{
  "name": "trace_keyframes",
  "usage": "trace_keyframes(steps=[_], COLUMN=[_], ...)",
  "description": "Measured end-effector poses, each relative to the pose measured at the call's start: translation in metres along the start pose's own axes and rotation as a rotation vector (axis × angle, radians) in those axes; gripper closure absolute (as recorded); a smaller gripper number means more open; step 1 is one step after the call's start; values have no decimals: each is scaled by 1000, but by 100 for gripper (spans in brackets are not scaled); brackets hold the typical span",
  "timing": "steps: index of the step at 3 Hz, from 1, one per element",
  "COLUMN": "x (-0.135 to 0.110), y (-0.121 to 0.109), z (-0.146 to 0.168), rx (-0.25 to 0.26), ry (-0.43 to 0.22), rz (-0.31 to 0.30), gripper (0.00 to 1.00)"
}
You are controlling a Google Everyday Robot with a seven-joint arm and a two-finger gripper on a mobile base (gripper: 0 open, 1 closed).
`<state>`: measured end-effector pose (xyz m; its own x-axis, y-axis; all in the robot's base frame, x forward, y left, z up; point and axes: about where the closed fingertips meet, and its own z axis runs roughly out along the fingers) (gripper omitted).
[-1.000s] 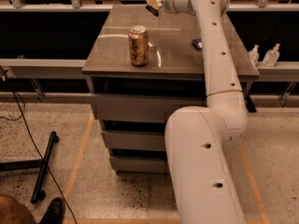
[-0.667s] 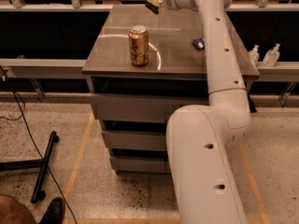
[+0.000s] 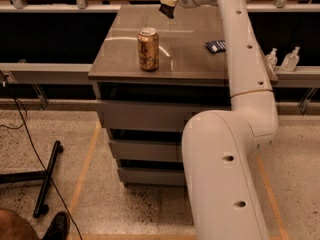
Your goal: Pick rxbar chocolate
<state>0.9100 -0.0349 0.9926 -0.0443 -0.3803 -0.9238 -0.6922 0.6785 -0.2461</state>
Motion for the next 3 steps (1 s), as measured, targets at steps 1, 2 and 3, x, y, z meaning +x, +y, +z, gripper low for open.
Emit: trace_keyframes(steps=[1, 2, 3], x=[3, 0, 0], y=[0, -3, -4], z=[-8, -23, -36], rx=[-4, -1, -4], ry=[37, 48, 62], rz=[19, 31, 40], gripper=[100, 100, 100])
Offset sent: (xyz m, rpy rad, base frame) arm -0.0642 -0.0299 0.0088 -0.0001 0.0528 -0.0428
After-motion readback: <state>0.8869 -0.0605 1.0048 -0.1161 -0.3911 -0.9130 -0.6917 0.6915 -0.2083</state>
